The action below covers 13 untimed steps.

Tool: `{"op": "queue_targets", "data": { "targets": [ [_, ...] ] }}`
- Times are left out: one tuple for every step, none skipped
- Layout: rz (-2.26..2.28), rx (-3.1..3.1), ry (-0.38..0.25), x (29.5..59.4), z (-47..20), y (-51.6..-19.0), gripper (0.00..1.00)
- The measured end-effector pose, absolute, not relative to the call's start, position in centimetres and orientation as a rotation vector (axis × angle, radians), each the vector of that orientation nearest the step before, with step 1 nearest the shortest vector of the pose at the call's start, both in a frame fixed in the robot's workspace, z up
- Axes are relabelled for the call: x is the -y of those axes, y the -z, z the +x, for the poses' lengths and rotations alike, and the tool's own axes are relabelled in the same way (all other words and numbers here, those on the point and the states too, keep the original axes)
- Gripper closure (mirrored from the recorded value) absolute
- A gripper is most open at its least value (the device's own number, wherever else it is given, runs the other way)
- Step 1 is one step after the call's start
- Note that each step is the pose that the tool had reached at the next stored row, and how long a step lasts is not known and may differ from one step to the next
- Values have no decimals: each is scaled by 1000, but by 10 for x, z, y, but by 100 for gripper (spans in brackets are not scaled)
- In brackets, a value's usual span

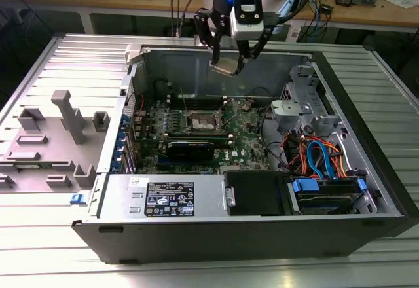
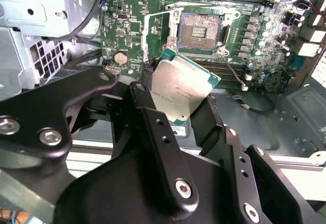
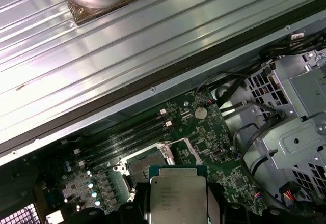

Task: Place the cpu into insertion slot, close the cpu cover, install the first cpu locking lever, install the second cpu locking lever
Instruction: 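Place the cpu into insertion slot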

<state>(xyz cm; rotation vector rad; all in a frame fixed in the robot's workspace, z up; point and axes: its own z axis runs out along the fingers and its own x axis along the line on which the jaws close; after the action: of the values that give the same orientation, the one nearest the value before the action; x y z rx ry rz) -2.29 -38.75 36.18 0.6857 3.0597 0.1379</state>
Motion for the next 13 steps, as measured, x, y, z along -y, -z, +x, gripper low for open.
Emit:
{"op": "queue_targets", "data": {
  "targets": [
    [695,-3057,-138,387,-23,-362,46],
    [710,-3054,-138,387,-23,-362,46],
    [724,-3050,-138,387,-23,-362,46],
    [737,-3046,-138,388,-23,-362,46],
    [737,-3046,-138,389,-23,-361,46],
    [737,-3046,-138,391,-23,-361,46],
    [738,-3046,-138,391,-23,-361,46],
    [751,-3042,-137,391,-23,-361,46],
    [785,-3033,-137,391,-23,-361,46],
    [794,-3030,-137,391,-23,-361,46],
    [803,-3028,-137,391,-23,-361,46],
    [809,-3026,-137,391,-23,-360,46],
    [816,-3024,-137,391,-23,-360,46]
  ]
}}
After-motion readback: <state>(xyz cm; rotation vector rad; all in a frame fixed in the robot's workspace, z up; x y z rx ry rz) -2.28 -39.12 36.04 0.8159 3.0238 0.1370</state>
